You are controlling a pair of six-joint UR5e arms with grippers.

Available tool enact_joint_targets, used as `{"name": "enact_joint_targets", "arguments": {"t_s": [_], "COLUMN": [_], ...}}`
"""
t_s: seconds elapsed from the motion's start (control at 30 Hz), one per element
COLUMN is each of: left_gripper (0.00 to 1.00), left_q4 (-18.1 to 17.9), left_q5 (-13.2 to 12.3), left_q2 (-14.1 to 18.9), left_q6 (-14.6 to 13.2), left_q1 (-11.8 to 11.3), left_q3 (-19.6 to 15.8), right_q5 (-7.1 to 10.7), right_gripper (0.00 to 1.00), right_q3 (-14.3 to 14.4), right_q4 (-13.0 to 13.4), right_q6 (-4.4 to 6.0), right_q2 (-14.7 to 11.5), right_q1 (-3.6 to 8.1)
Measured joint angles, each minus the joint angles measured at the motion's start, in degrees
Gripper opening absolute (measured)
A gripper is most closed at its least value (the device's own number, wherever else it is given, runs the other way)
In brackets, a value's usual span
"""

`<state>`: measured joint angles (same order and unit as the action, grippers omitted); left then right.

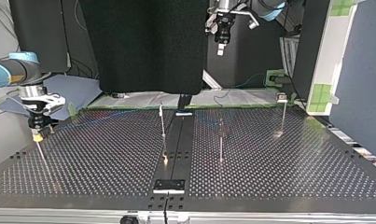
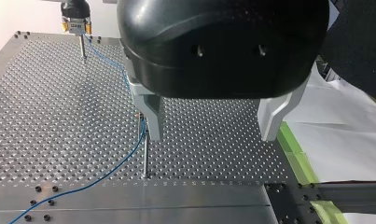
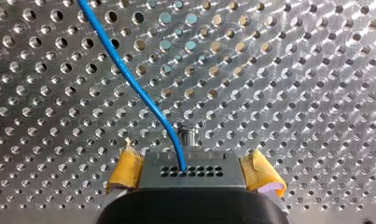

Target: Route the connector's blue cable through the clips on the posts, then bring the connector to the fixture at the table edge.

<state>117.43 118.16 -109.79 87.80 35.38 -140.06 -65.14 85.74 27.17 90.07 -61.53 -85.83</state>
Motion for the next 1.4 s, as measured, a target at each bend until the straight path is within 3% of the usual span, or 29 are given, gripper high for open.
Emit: {"name": "enact_joint_targets", "arguments": {"t_s": [0.3, 1.4], "left_gripper": [1.0, 1.0], "left_q4": [0.05, 0.09], "left_q5": [0.0, 0.17], "left_q2": [0.02, 0.0], "left_q6": [0.0, -0.4], "left_q1": [0.01, -0.18], "left_q3": [0.0, -0.02], "right_q5": [-0.36, -5.62], "right_gripper": [0.99, 0.99], "right_q3": [0.0, 0.0], "right_q4": [0.0, -0.32], "right_q6": [0.09, 0.22], "right_q2": [-0.03, -0.01], "right_q1": [0.13, 0.34]}}
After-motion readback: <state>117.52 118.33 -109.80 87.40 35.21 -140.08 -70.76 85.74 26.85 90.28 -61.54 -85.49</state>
